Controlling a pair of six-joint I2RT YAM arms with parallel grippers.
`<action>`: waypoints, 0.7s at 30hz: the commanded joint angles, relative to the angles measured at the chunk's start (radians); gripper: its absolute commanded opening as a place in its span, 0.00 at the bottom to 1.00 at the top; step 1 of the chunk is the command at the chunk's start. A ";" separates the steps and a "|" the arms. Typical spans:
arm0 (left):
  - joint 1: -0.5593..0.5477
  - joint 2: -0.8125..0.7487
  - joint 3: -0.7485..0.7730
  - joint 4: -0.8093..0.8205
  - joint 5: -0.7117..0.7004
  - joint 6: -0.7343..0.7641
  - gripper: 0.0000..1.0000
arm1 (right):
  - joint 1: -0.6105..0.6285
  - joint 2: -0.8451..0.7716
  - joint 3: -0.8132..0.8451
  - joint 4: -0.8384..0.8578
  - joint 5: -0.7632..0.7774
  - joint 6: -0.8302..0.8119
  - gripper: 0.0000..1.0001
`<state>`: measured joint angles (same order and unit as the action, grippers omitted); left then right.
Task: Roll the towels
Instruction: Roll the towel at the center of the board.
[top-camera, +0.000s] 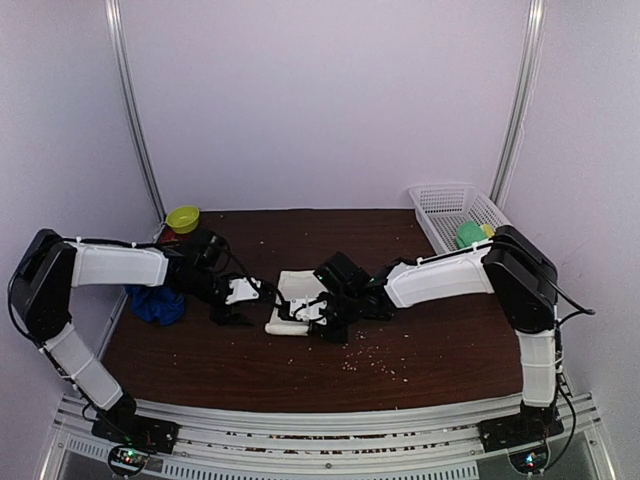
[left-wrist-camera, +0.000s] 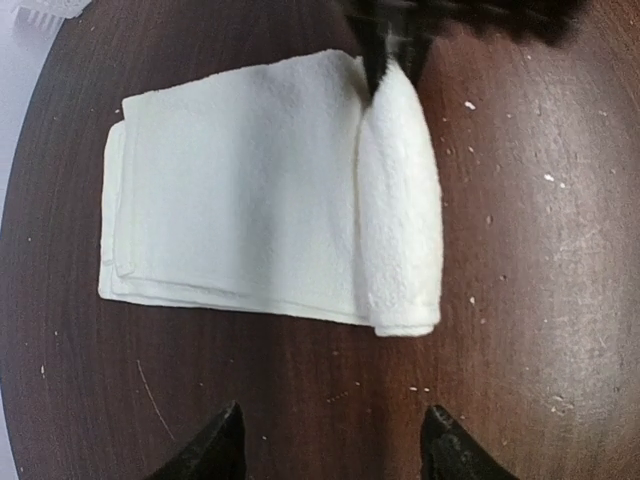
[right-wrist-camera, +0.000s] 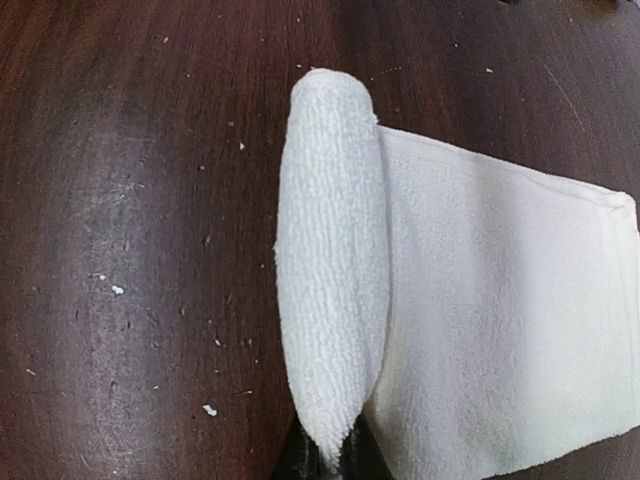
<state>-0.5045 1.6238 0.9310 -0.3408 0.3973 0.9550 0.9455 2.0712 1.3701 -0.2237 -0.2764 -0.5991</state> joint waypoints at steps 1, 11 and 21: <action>0.006 -0.096 -0.159 0.242 -0.021 0.033 0.60 | -0.033 0.068 0.100 -0.177 -0.146 0.083 0.00; -0.026 -0.248 -0.436 0.602 -0.100 0.128 0.60 | -0.084 0.202 0.281 -0.366 -0.279 0.176 0.00; -0.159 -0.225 -0.615 0.942 -0.220 0.228 0.58 | -0.141 0.272 0.371 -0.464 -0.443 0.255 0.00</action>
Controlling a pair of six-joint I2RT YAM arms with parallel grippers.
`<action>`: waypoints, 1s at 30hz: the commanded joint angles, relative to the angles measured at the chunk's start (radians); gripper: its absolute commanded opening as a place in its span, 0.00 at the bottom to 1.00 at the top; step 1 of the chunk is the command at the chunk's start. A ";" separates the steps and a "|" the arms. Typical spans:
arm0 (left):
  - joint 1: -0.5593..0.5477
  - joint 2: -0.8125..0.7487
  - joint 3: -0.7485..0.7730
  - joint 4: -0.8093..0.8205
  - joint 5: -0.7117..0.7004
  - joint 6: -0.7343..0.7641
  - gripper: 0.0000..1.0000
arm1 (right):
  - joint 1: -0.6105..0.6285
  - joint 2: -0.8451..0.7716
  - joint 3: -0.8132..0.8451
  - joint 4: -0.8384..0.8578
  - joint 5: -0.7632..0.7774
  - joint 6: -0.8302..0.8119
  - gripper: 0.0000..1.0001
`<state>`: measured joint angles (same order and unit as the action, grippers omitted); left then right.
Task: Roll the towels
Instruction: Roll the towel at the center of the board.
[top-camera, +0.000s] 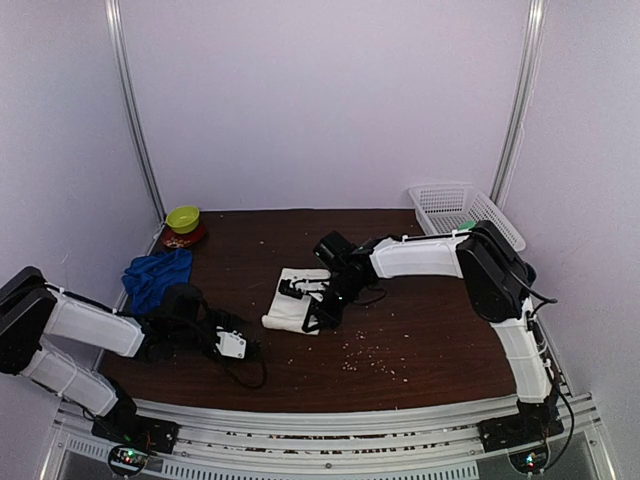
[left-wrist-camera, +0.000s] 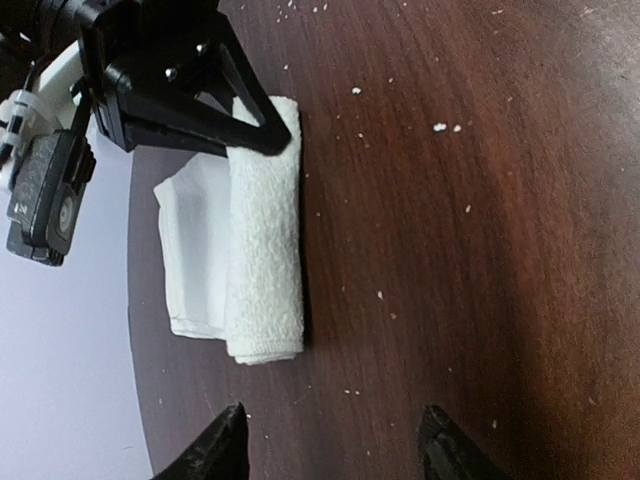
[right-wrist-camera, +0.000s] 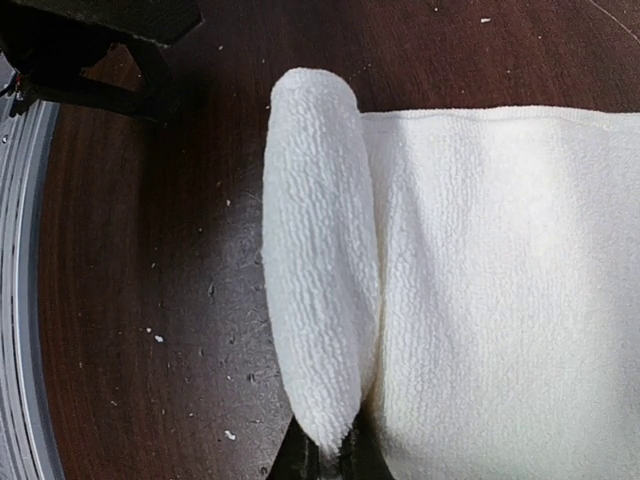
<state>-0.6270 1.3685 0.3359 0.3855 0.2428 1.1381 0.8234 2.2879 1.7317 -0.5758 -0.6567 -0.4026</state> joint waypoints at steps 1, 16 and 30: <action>-0.048 0.048 -0.019 0.235 -0.082 0.045 0.58 | -0.025 0.058 0.016 -0.115 -0.072 0.071 0.00; -0.125 0.263 0.080 0.369 -0.222 0.018 0.51 | -0.075 0.120 0.082 -0.160 -0.202 0.141 0.00; -0.154 0.397 0.104 0.488 -0.325 0.072 0.48 | -0.074 0.156 0.123 -0.203 -0.197 0.132 0.00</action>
<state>-0.7723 1.7180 0.4160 0.7959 -0.0250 1.1854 0.7498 2.3966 1.8618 -0.7189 -0.8974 -0.2794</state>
